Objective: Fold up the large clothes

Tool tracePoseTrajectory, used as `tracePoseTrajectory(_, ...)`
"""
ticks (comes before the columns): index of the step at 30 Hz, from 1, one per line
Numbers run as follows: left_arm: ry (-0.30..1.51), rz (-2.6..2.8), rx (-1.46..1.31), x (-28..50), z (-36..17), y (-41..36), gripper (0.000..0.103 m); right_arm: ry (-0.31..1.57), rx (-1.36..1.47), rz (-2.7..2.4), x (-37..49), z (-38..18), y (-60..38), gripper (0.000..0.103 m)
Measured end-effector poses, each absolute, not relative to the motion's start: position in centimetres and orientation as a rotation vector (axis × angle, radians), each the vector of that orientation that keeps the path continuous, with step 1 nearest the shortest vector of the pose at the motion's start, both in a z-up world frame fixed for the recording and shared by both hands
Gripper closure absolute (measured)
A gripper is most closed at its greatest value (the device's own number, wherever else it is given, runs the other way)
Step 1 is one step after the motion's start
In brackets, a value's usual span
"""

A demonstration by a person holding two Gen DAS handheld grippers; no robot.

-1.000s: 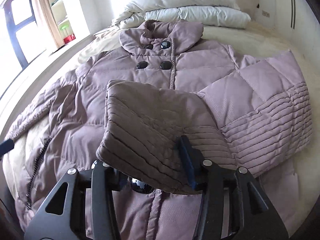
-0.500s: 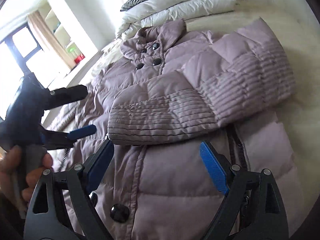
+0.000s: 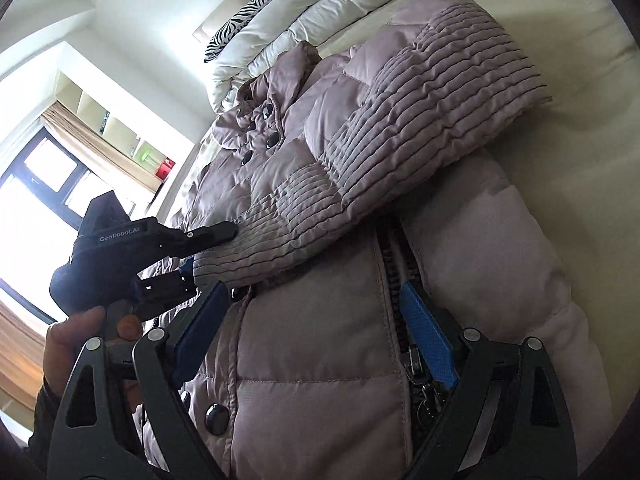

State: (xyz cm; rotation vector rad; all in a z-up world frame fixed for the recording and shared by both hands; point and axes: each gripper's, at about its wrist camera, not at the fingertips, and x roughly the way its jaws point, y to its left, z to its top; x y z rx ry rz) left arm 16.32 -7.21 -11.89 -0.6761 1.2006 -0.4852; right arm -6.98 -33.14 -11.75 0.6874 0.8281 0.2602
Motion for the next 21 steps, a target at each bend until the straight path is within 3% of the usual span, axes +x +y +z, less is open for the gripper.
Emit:
tracePoseTrajectory(6,1.026,-0.46,-0.655,19.0,-5.0,-2.9,0.085,0.769,0.878,0.311,-6.6,-10.8,-36.3,0.015)
tracePoseTrajectory(12,0.851,-0.429,-0.663,21.4,2.1,1.9,0.085,0.617,1.276,0.369,-2.7,-10.7,-40.8,0.015)
tracePoseTrajectory(21,0.751,-0.39,-0.712,23.6,4.4,6.9,0.085,0.62,1.564,0.397,8.1,-13.3,-40.2,0.015)
